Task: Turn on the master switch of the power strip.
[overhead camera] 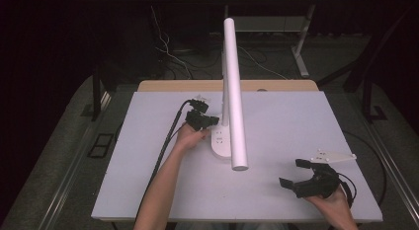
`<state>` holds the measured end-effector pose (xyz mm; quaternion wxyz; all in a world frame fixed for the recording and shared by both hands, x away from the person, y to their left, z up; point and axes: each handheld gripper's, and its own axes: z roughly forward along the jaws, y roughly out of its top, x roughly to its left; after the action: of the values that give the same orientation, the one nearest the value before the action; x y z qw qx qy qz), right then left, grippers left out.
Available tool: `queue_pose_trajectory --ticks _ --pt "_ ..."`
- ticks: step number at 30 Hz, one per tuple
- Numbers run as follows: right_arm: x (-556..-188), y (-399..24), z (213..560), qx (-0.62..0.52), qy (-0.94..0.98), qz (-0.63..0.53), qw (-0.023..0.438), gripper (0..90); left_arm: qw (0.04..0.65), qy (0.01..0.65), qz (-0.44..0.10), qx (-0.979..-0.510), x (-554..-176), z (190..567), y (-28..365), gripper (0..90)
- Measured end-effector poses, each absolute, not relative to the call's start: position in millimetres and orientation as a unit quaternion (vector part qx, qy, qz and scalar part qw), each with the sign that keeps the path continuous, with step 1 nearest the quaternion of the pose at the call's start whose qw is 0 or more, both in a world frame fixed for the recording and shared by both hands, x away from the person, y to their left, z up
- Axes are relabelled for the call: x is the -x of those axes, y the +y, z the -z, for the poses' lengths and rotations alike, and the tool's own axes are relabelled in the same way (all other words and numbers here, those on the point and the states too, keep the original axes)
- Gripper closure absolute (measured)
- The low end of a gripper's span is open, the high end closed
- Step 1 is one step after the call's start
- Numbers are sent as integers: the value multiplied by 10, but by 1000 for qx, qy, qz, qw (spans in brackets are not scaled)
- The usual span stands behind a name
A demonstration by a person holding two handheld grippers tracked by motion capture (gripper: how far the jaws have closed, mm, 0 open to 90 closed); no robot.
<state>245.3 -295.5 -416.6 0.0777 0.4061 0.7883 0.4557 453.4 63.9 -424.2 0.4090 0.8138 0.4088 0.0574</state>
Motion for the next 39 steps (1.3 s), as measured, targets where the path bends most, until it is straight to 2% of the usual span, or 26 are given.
queue_pose_trajectory --ticks 11,30,35,39 --pt "-2451 -2981 4160 -408 787 -457 80 2 414 409 -51 -812 -4554 4212 720 900" --pt "-2453 -2978 4162 -408 786 -457 80 2 435 402 -77 -802 -4451 3880 993 896" --pt "-2450 -2974 4156 -407 786 -458 79 2 453 405 -85 -790 -4378 3761 1098 809" --pt "-2446 -2971 4151 -406 786 -460 79 2 454 407 -85 -788 -4319 3666 1198 694"
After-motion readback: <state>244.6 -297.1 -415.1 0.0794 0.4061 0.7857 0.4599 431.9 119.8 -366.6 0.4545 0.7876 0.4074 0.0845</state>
